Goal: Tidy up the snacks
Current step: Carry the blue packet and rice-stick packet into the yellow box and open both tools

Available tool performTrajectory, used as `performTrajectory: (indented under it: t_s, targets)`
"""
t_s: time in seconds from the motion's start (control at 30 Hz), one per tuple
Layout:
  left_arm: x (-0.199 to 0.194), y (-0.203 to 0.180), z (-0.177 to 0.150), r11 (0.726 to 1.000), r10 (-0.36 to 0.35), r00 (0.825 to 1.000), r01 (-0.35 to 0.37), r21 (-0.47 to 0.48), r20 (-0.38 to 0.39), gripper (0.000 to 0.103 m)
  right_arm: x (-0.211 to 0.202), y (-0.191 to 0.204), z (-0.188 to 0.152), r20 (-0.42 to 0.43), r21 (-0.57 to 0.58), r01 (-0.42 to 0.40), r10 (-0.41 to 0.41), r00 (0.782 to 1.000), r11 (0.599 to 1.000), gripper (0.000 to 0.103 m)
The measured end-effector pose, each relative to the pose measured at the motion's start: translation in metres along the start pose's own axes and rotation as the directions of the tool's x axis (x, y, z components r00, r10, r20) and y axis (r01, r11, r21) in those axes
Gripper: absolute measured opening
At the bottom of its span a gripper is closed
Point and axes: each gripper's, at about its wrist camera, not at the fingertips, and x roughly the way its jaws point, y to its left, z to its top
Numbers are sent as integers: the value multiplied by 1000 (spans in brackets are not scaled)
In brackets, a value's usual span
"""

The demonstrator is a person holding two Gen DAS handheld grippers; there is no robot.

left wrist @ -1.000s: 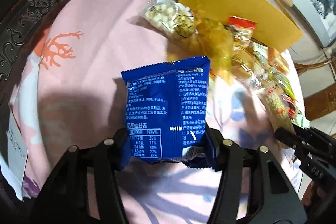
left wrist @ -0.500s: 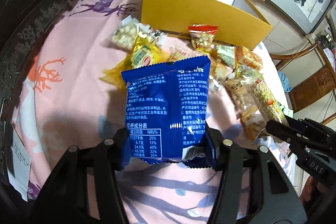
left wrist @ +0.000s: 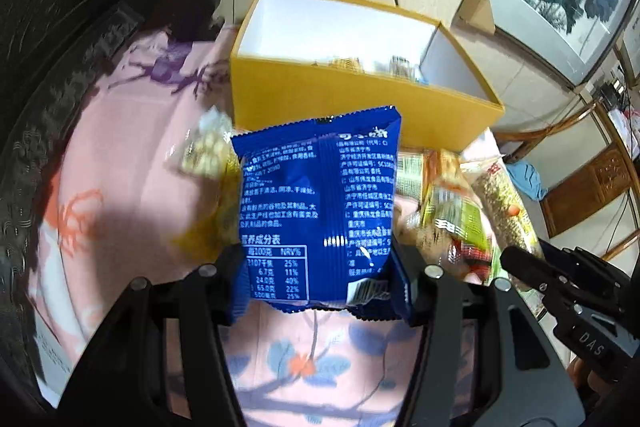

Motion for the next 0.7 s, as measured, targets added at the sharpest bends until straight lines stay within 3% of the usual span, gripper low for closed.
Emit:
performTrajectory:
  t_s: [0.27, 0.5, 0.57, 0.6, 0.67, 0.7]
  targets:
    - [18, -20, 97, 999, 17, 997, -19, 25, 78, 56, 14, -12, 102, 116, 32, 12, -16, 993, 999, 29]
    - [30, -28, 168, 997, 61, 987, -67, 40, 147, 58, 33, -22, 171, 148, 59, 50, -58, 987, 997, 29]
    - [30, -28, 180, 997, 70, 983, -76, 30, 169, 73, 37, -24, 185, 151, 66, 73, -82, 985, 995, 32]
    - [29, -27, 188, 996, 81, 979, -86, 19, 187, 91, 39, -26, 190, 149, 73, 88, -98, 984, 993, 46]
    - [23, -28, 196, 996, 89, 973, -92, 4, 214, 96, 44, -28, 200, 133, 82, 131, -141, 981, 988, 61]
    - [21, -27, 199, 996, 87, 973, -90, 4, 216, 98, 44, -29, 203, 133, 78, 148, -157, 979, 986, 61]
